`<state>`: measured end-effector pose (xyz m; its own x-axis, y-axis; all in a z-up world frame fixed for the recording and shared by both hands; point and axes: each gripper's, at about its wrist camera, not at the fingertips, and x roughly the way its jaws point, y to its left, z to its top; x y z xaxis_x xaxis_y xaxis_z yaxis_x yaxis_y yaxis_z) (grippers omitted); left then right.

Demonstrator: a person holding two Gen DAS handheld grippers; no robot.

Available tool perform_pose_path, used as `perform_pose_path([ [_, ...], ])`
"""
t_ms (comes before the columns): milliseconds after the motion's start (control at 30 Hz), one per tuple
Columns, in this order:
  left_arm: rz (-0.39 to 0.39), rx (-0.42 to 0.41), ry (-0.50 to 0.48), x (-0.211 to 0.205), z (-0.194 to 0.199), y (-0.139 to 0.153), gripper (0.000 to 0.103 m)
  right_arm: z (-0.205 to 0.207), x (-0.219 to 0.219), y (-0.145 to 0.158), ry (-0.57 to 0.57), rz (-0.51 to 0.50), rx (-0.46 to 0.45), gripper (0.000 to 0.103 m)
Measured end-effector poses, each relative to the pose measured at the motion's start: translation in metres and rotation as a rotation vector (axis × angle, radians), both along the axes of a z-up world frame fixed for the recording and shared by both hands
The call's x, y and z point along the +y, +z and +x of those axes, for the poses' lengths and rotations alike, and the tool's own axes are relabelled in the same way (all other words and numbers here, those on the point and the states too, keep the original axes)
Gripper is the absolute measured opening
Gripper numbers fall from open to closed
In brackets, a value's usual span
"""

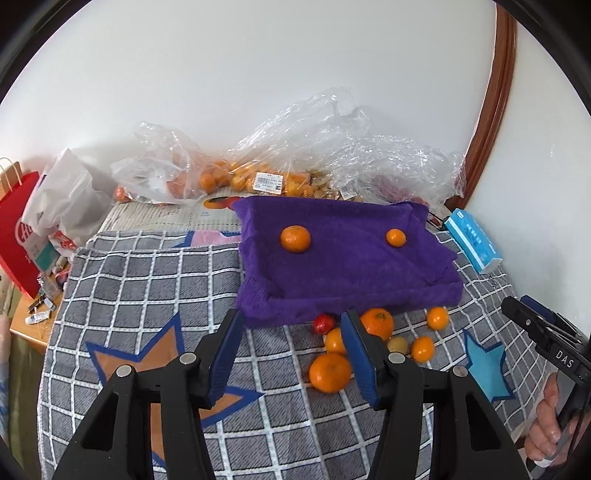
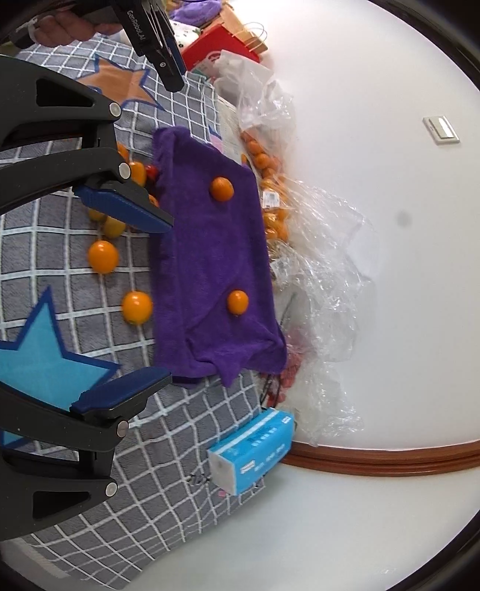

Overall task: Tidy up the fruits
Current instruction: 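Withdraw both open tools from the towel back toward the fruit group, then grasp another orange with the right tool while the left tool grasps another mandarin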

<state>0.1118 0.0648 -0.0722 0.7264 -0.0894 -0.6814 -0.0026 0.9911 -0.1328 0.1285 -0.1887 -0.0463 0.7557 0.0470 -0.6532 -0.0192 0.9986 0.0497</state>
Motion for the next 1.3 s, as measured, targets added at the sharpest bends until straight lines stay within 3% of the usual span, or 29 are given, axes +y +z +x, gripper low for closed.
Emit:
perform_pose_path([
  [200,-0.005,0.019,0.019,0.008,-0.014,-0.014,0.047,-0.01,-0.002,-0.024,0.023,0.054,0.064,0.072],
  [400,-0.018,0.069,0.035,0.017,-0.013,-0.032,0.047,-0.003,-0.001,-0.046,0.011,0.017,0.071,0.069],
  [700,-0.026,0.14,0.035,0.016,0.005,-0.058,0.05,0.043,-0.007,-0.078,0.008,0.026,0.119,0.05],
  [900,-0.062,0.163,-0.007,0.012,0.012,-0.067,0.052,0.069,-0.004,-0.1,0.009,0.019,0.162,0.048],
  [1033,-0.092,0.154,-0.065,0.0,0.013,-0.069,0.052,0.074,0.001,-0.111,0.006,-0.026,0.177,0.036],
  [1300,-0.109,0.191,-0.126,-0.034,0.026,-0.089,0.052,0.044,-0.01,-0.098,-0.014,-0.053,0.138,0.036],
])
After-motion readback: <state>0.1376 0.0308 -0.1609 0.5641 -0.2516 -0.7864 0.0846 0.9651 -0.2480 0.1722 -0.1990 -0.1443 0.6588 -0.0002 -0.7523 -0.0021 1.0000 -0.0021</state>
